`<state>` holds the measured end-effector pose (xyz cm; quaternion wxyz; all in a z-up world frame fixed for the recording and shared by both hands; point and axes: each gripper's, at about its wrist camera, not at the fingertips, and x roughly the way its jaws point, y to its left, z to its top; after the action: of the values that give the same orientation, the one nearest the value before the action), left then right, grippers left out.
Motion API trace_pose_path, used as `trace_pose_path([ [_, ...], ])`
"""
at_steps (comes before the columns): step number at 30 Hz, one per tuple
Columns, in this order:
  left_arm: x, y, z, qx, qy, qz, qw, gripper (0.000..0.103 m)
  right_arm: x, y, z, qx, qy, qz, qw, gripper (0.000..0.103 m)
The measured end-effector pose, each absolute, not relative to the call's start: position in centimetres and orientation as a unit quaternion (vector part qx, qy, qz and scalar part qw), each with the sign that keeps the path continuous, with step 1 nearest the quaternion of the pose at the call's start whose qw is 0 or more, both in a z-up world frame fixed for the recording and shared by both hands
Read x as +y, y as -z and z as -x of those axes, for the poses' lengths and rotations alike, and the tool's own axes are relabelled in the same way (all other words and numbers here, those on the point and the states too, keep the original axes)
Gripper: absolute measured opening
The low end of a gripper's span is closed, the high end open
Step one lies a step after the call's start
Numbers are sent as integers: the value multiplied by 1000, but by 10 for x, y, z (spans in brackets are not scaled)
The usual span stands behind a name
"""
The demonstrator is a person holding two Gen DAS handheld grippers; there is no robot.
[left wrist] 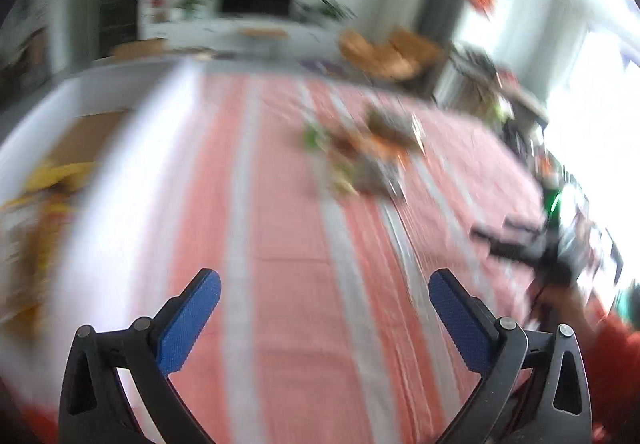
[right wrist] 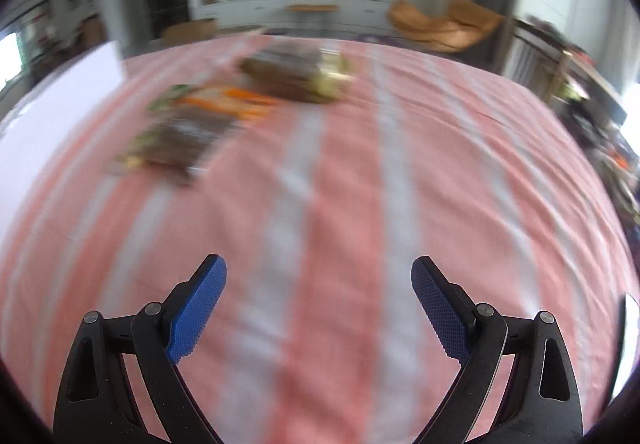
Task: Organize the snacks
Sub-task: 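Return both tools above the table and hold them still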
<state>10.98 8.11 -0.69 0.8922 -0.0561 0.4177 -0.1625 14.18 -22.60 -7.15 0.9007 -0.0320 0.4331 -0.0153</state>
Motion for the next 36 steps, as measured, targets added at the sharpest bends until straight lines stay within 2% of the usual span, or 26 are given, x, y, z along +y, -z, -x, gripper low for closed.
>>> trace_pose_path([
  [4, 35, 58, -151, 450, 150, 5, 880, 102, -254, 86, -135, 451, 48, 22, 891, 95],
  [9, 7, 77, -175, 451, 110, -14, 886, 102, -258, 88, -120, 463, 41, -4, 886, 102],
  [12, 2, 90, -187, 461, 99, -38, 881, 103, -256, 89, -117, 463, 40, -2, 885, 103],
  [36, 2, 94, -188, 457, 99, -32, 883, 103, -257, 89, -120, 463, 40, -2, 885, 103],
])
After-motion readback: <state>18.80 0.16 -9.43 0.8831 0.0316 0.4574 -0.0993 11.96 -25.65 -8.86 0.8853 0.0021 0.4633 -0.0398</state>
